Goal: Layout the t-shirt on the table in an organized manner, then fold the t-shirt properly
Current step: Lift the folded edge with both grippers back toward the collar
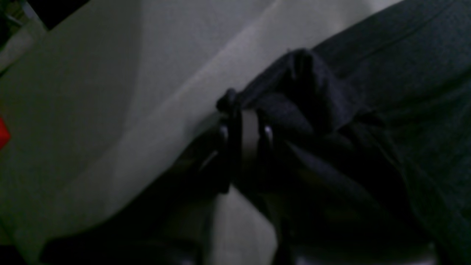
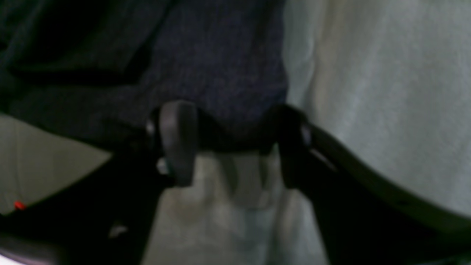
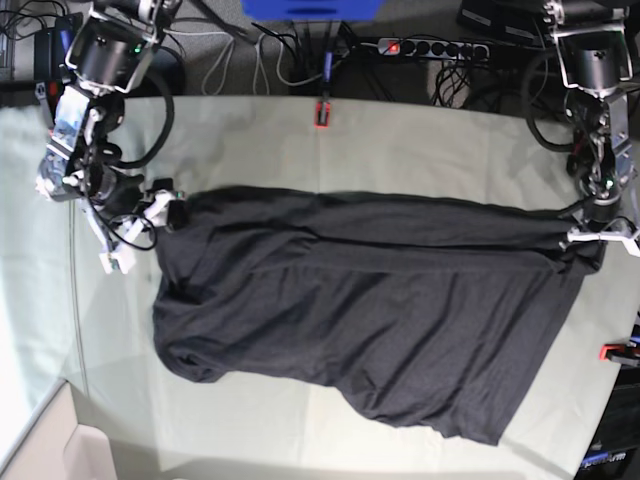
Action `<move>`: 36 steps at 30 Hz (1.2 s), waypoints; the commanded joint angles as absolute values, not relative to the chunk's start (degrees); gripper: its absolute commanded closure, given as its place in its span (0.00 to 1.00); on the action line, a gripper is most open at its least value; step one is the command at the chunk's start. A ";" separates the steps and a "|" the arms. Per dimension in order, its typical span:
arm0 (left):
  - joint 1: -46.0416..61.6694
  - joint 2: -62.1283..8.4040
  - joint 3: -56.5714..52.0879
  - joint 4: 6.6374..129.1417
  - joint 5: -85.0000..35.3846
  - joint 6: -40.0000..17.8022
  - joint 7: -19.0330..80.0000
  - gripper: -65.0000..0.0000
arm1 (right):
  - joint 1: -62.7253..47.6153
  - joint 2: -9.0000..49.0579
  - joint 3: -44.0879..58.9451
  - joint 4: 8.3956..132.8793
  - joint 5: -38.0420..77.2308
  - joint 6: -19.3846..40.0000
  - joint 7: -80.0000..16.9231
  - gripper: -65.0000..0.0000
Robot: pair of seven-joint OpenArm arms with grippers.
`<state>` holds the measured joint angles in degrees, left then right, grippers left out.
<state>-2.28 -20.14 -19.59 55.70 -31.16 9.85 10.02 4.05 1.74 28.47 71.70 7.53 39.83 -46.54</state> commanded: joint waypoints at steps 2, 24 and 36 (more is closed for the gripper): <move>-3.03 -21.32 -19.82 56.40 -30.73 9.89 8.66 1.00 | 4.97 2.15 28.53 70.90 8.13 40.00 -45.32 0.74; 14.20 -22.73 -19.82 76.97 -30.81 9.98 8.84 1.00 | -14.20 8.48 30.46 99.56 8.31 40.00 -45.14 1.00; 23.69 -22.81 -20.88 87.78 -30.81 9.98 17.36 1.00 | -20.97 9.01 38.64 101.23 8.13 40.00 -45.14 1.00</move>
